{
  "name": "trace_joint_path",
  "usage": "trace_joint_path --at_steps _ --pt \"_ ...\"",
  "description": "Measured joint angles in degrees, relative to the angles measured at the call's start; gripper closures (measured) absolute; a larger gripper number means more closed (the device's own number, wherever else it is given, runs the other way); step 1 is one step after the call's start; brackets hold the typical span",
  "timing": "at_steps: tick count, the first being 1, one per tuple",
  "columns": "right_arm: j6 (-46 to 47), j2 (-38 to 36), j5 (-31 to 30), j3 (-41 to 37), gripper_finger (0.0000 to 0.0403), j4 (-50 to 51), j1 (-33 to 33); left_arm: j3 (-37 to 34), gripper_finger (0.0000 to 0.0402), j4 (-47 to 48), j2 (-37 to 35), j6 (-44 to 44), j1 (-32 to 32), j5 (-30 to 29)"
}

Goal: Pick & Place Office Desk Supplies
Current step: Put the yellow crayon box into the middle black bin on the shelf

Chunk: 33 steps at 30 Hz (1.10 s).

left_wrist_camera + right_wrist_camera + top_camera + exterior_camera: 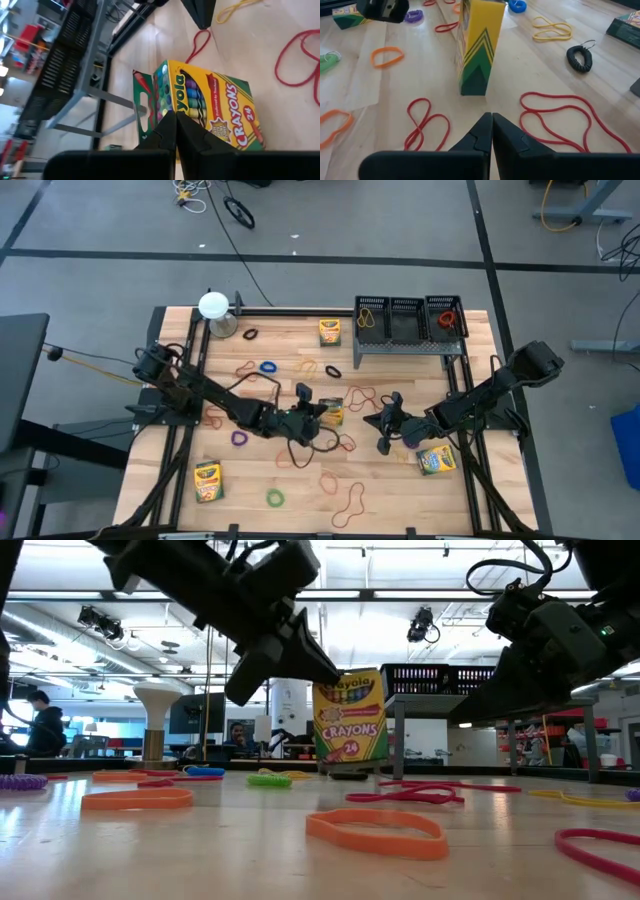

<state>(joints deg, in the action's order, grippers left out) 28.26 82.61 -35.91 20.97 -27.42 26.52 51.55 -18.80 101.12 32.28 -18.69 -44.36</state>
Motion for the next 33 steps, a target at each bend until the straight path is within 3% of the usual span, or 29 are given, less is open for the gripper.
trace_joint_path --at_steps 6,17,24,33 --pt "0.0 0.0 0.0 0.0 0.0382 0.1 0.0 0.1 0.0395 -2.1 3.1 6.5 -2.1 -8.6" --pt "0.0 0.0 0.0 0.0 0.0382 0.2 0.0 0.1 0.0395 -18.1 13.2 23.0 -2.4 -19.4" --pt "0.0 0.0 0.1 0.0 0.0382 0.2 0.0 0.1 0.0387 -19.8 14.2 22.4 -2.4 -19.4" --pt "0.0 0.0 0.1 0.0 0.0382 0.2 0.0 0.1 0.0303 -19.3 12.5 20.8 -2.4 -19.8"
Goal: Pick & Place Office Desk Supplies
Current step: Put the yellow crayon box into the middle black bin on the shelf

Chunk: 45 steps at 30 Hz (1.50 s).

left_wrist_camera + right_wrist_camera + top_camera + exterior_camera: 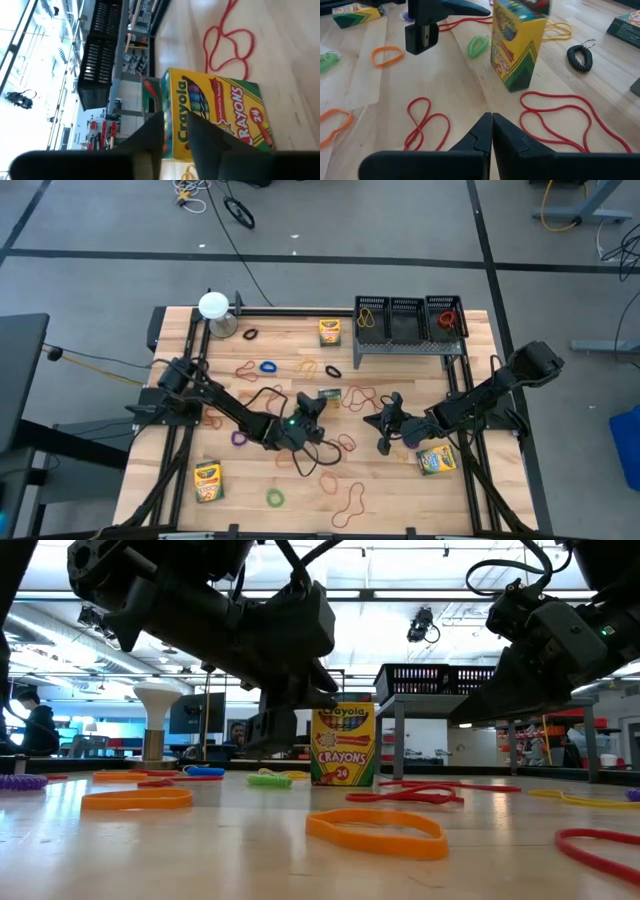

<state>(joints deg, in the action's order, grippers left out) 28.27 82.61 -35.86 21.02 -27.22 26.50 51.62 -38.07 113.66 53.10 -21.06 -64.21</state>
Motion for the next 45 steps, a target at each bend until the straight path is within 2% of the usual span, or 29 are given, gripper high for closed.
trace_joint_path --at_steps 11,14,17,19,22,26,29,31,37,41,45 --pt "0.0 0.0 0.0 0.0 0.0382 0.0 0.0 0.0 0.0230 -0.1 -4.2 2.2 -0.3 -4.7" --pt "0.0 0.0 0.0 0.0 0.0382 0.0 0.0 -0.1 0.0228 0.4 -7.0 1.4 -1.1 -7.4" --pt "-1.0 0.0 -0.8 0.0 0.0382 0.0 -0.3 -1.6 0.0247 1.7 -10.5 -5.4 -1.6 -7.3" --pt "-1.9 0.0 -1.6 0.0 0.0382 0.0 -0.8 -4.1 0.0275 4.4 -13.7 -12.0 -1.5 -5.2" --pt "-2.7 0.0 -1.6 0.0 0.0382 -0.1 -1.5 -10.0 0.0328 8.1 -19.4 -23.9 -0.8 1.2" --pt "-6.8 -0.2 -1.6 1.5 0.0382 -0.2 -2.9 -19.5 0.0391 8.0 -27.5 -36.4 1.2 15.6" --pt "-11.0 -0.2 -1.6 5.5 0.0382 0.7 -4.3 -26.3 0.0394 3.0 -32.4 -42.4 3.5 25.5" --pt "-13.5 -0.2 -1.4 9.7 0.0382 4.3 -5.8 -30.7 0.0395 -2.9 -34.3 -43.6 5.1 29.1" --pt "-13.7 -0.1 2.0 26.7 0.0369 29.7 -13.2 -43.1 0.0395 -29.0 -35.6 -44.0 9.4 36.7" --pt "-14.6 0.0 6.8 36.2 0.0319 41.4 -18.0 -47.7 0.0394 -38.0 -35.6 -46.3 11.8 37.6" --pt "-15.7 4.4 14.3 43.7 0.0256 50.4 -22.0 -48.5 0.0393 -39.2 -35.6 -46.7 12.9 37.7"
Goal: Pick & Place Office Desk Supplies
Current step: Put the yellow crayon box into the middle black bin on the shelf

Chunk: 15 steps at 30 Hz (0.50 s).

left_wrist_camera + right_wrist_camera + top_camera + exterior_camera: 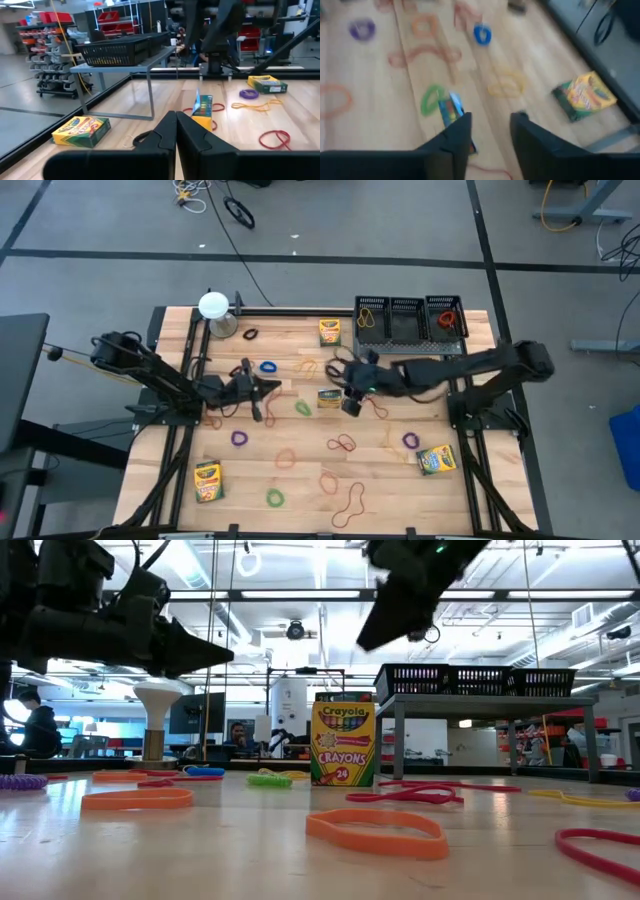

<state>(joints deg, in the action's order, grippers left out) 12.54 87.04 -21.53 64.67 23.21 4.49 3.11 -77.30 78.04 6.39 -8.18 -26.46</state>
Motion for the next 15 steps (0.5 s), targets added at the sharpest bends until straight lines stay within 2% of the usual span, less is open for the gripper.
trace_joint_path --at_steps 4,8,12,15 --pt "-4.3 8.4 2.1 9.3 0.0209 13.3 -1.9 0.1 0.0393 0.1 0.0 0.0 0.5 -0.3" --pt "-7.4 15.0 4.2 18.6 0.0172 21.6 -3.0 0.1 0.0393 0.6 0.0 0.0 0.3 -0.3" --pt "-9.4 18.6 8.0 24.1 0.0145 23.4 -3.8 0.1 0.0393 0.7 0.1 0.0 0.4 -0.5" --pt "-10.2 19.5 11.2 24.8 0.0138 22.8 -4.3 0.1 0.0393 0.8 0.1 0.0 0.3 -0.5"
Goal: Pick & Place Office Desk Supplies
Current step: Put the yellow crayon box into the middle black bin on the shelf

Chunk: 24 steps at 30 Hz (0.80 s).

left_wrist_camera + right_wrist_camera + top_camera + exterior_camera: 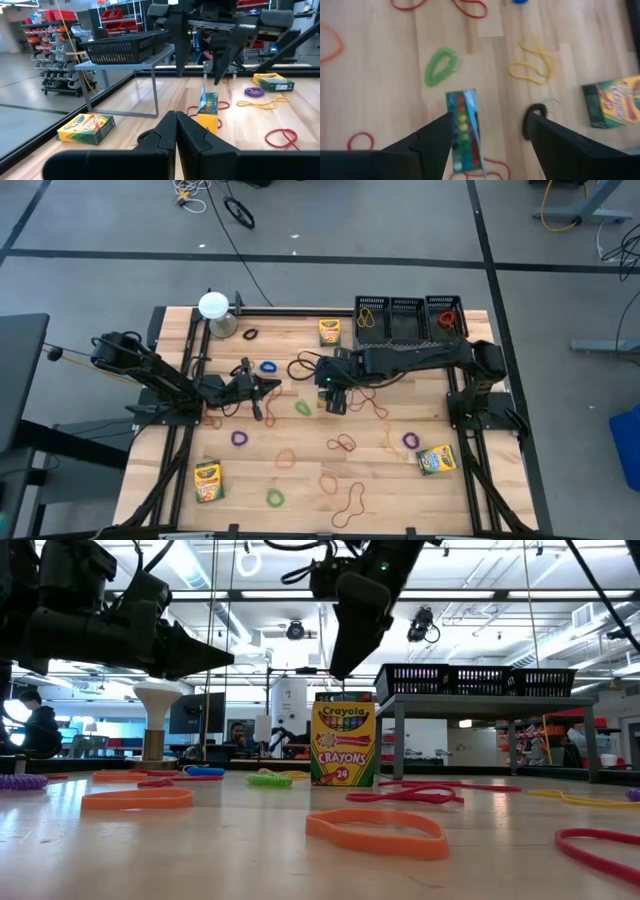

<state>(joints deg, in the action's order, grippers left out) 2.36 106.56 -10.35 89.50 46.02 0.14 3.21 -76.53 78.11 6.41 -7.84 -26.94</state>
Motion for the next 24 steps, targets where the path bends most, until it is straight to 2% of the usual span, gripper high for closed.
trace_joint_path --at_steps 11,20,24 --pt "-0.3 4.5 1.5 -0.7 0.0176 0.0 -0.1 0.0 0.0392 0.7 0.0 -0.7 0.0 0.0" --pt "-0.1 4.6 3.3 -0.8 0.0225 0.1 0.0 0.0 0.0392 2.1 0.0 -1.0 0.0 -0.5" --pt "-0.1 4.6 3.3 -0.8 0.0229 0.1 0.0 0.0 0.0392 2.1 0.0 -1.0 0.0 -0.4"
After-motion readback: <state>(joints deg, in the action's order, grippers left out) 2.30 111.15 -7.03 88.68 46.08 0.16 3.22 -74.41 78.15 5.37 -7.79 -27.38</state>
